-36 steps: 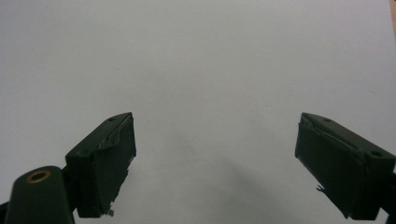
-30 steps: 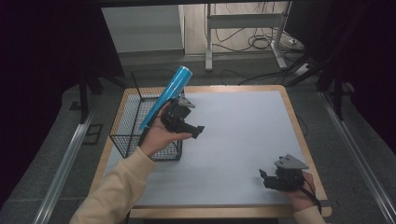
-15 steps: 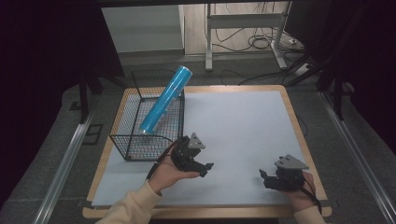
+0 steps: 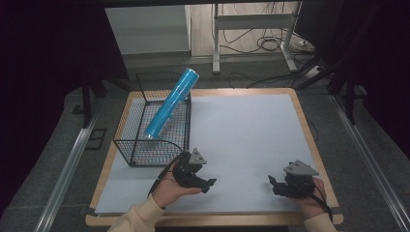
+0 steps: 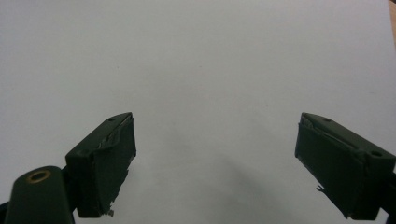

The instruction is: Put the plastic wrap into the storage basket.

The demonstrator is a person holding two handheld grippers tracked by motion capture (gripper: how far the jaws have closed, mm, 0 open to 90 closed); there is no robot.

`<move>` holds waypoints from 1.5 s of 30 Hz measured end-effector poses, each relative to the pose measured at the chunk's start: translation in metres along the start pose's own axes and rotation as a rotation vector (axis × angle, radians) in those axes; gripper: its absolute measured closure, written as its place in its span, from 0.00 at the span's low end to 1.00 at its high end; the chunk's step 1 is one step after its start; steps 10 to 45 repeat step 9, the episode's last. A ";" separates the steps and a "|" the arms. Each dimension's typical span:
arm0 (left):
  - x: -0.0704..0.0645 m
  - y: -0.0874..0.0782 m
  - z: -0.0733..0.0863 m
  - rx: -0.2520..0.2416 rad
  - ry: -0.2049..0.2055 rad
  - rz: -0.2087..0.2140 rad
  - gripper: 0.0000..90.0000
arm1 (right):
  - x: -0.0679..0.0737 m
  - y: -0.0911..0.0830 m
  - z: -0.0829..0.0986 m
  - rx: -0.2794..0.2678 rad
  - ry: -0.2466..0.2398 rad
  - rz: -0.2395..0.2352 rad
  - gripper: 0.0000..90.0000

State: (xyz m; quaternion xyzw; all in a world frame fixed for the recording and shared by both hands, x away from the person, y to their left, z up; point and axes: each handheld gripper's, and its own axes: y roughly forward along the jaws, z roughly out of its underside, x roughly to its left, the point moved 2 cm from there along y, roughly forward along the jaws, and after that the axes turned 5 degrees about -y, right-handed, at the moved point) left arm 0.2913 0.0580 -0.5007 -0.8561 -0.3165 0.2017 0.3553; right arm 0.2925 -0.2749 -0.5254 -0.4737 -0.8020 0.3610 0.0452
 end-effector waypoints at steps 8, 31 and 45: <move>-0.001 -0.001 0.001 -0.014 0.016 -0.008 0.17 | 0.000 -0.001 -0.001 -0.017 -0.010 0.003 0.14; -0.001 0.000 0.001 -0.011 0.016 -0.010 0.17 | 0.000 -0.001 -0.001 -0.022 -0.011 0.003 0.14; -0.001 0.000 0.001 -0.011 0.016 -0.010 0.17 | 0.000 -0.001 -0.001 -0.022 -0.011 0.003 0.14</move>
